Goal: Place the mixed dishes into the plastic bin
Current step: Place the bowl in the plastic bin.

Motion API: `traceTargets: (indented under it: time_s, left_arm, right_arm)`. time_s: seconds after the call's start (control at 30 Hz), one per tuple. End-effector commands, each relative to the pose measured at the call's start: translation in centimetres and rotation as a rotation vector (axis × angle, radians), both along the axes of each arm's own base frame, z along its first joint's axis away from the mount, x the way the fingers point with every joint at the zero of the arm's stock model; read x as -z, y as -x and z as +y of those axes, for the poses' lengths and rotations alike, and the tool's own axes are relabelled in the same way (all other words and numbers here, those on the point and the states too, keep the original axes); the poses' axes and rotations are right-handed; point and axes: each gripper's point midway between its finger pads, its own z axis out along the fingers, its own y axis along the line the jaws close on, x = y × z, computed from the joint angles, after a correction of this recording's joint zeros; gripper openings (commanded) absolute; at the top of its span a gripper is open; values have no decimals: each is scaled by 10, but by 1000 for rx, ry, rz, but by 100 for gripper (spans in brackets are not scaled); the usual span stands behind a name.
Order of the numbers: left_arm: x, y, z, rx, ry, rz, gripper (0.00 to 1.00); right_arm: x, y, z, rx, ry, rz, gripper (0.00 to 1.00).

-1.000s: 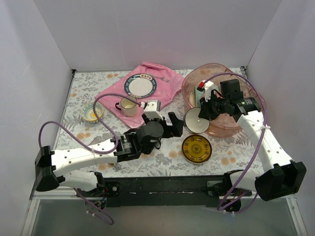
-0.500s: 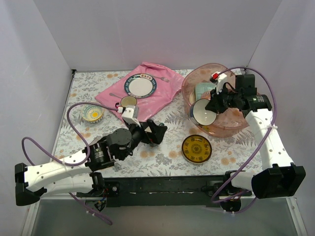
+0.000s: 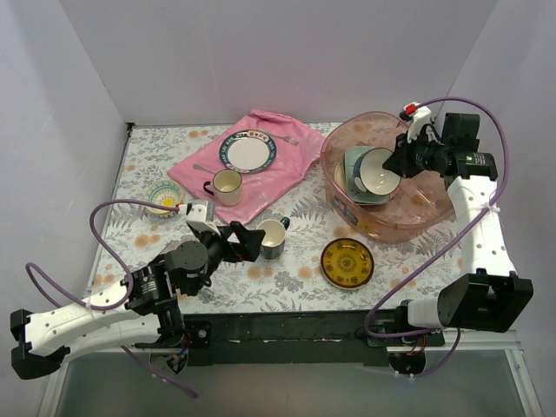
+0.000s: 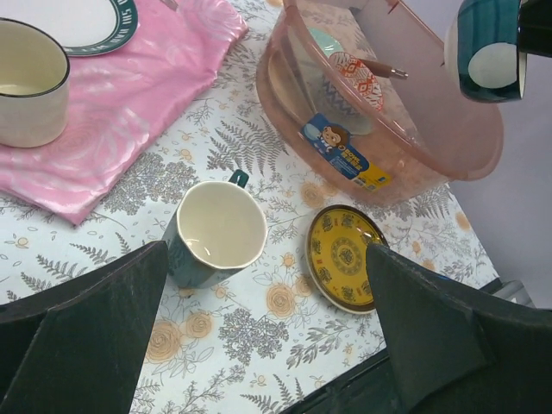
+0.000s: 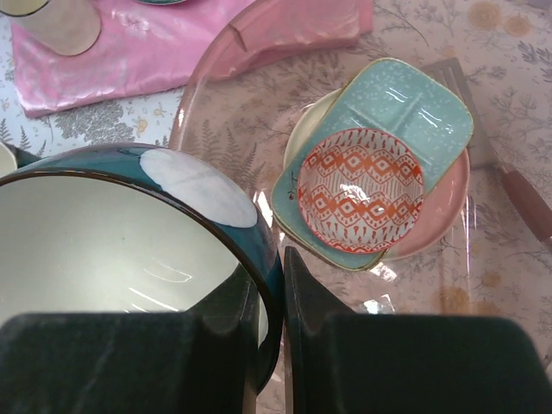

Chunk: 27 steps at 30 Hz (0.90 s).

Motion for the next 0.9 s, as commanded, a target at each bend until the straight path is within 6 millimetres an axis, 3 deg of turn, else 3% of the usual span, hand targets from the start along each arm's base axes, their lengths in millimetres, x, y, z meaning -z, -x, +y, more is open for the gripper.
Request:
traceTargets:
  time_s: [0.0, 0.57, 0.77, 0.87]
  left_arm:
    - [13, -3, 18, -63, -13, 16, 98]
    - [35, -8, 30, -100, -59, 64, 98]
    - [43, -18, 32, -98, -57, 90, 98]
    - [46, -21, 32, -97, -60, 99, 98]
  right_arm:
    - [-36, -23, -5, 9, -69, -104, 1]
    - [-21, -79, -36, 106, -135, -47, 1]
    - [3, -100, -40, 136, -152, 25, 1]
    - [29, -112, -45, 158, -145, 82, 1]
